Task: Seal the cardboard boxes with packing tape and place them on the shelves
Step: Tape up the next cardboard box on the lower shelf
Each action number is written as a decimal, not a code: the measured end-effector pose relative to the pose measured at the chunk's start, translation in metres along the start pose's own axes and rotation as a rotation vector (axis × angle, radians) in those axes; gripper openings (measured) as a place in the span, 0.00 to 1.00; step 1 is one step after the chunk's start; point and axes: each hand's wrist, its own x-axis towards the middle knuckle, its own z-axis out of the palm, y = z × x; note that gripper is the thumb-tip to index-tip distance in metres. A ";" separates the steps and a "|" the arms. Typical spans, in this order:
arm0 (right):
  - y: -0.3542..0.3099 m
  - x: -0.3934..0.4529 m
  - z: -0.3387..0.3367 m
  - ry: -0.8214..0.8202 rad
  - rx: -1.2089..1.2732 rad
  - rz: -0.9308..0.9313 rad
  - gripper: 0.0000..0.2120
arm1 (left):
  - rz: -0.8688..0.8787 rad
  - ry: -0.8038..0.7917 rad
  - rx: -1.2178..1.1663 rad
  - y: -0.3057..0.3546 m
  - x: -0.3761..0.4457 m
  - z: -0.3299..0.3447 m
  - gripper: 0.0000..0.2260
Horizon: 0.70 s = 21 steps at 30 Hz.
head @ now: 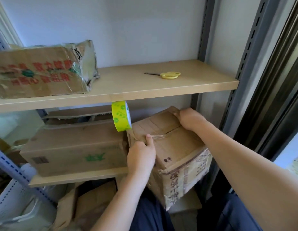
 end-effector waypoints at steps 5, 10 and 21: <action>0.002 0.005 -0.001 -0.023 -0.150 -0.169 0.25 | -0.192 -0.204 -0.422 -0.010 -0.012 0.009 0.22; 0.007 0.004 -0.006 -0.049 -0.160 -0.249 0.24 | -0.452 -0.447 -0.804 0.000 -0.038 0.001 0.19; 0.000 -0.035 -0.008 -0.098 -0.231 -0.439 0.24 | 0.064 -0.049 -0.344 -0.022 -0.035 -0.075 0.16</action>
